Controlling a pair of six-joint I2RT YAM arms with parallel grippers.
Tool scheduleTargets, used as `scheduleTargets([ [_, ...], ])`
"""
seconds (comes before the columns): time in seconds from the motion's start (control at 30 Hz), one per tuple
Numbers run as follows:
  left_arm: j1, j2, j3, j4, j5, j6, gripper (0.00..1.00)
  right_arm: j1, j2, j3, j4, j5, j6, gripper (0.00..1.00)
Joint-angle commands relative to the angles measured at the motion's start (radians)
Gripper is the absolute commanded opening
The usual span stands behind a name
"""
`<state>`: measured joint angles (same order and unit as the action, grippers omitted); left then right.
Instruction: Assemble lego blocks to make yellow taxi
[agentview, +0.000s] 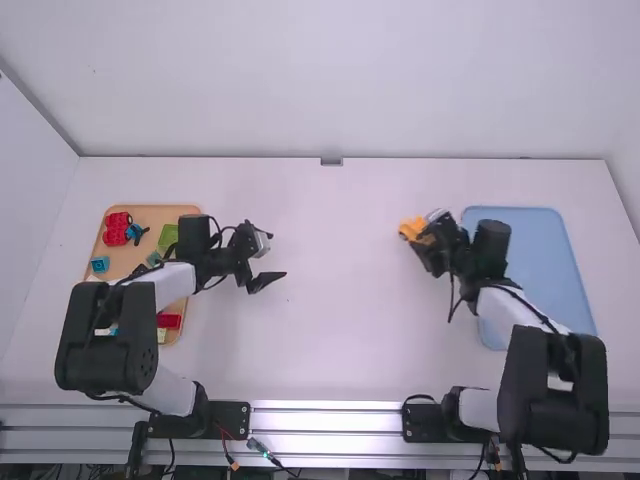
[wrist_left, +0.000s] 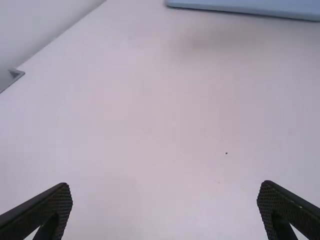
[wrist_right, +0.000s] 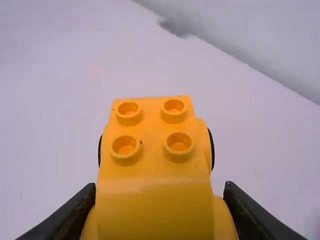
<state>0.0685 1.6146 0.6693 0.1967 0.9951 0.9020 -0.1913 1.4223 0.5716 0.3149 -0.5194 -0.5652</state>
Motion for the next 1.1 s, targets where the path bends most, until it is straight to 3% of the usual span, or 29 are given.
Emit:
scheduleTargets([
  [0.0,0.004,-0.013,-0.008,0.007,0.033,0.004,0.99,-0.139,-0.045,-0.012,-0.022,0.109,0.059,0.26],
  [0.03,0.004,-0.013,-0.008,0.007,0.033,0.004,0.99,-0.139,-0.045,-0.012,-0.022,0.109,0.059,0.26],
  [0.13,0.004,-0.013,-0.008,0.031,0.033,0.004,0.99,-0.315,-0.028,-0.012,-0.032,0.153,0.121,0.31],
  [0.23,0.004,-0.013,-0.008,0.049,0.033,0.003,0.99,-0.402,0.028,-0.011,-0.02,0.156,0.152,0.33],
  [0.43,0.005,-0.013,-0.009,0.092,0.033,-0.061,0.99,-0.476,0.152,0.024,-0.003,0.154,0.18,0.33],
  [0.6,0.003,-0.013,-0.009,0.127,-0.042,-0.163,0.99,-0.483,0.245,0.078,-0.013,0.154,0.203,0.36],
  [0.77,0.003,-0.013,-0.009,0.131,-0.069,-0.207,0.99,-0.473,0.278,0.15,-0.117,0.162,0.202,0.58],
  [0.8,0.003,-0.013,-0.009,0.13,-0.07,-0.207,0.99,-0.467,0.278,0.164,-0.137,0.161,0.202,0.67],
  [0.83,0.003,-0.013,-0.009,0.131,-0.07,-0.207,0.99,-0.456,0.276,0.193,-0.174,0.163,0.202,0.82],
  [0.9,0.003,-0.013,-0.008,0.133,-0.071,-0.208,0.99,-0.447,0.27,0.225,-0.225,0.179,0.203,0.99],
  [1.07,0.003,-0.02,-0.008,0.183,-0.15,-0.395,0.99,-0.382,0.224,0.356,-0.462,0.329,0.22,0.99],
])
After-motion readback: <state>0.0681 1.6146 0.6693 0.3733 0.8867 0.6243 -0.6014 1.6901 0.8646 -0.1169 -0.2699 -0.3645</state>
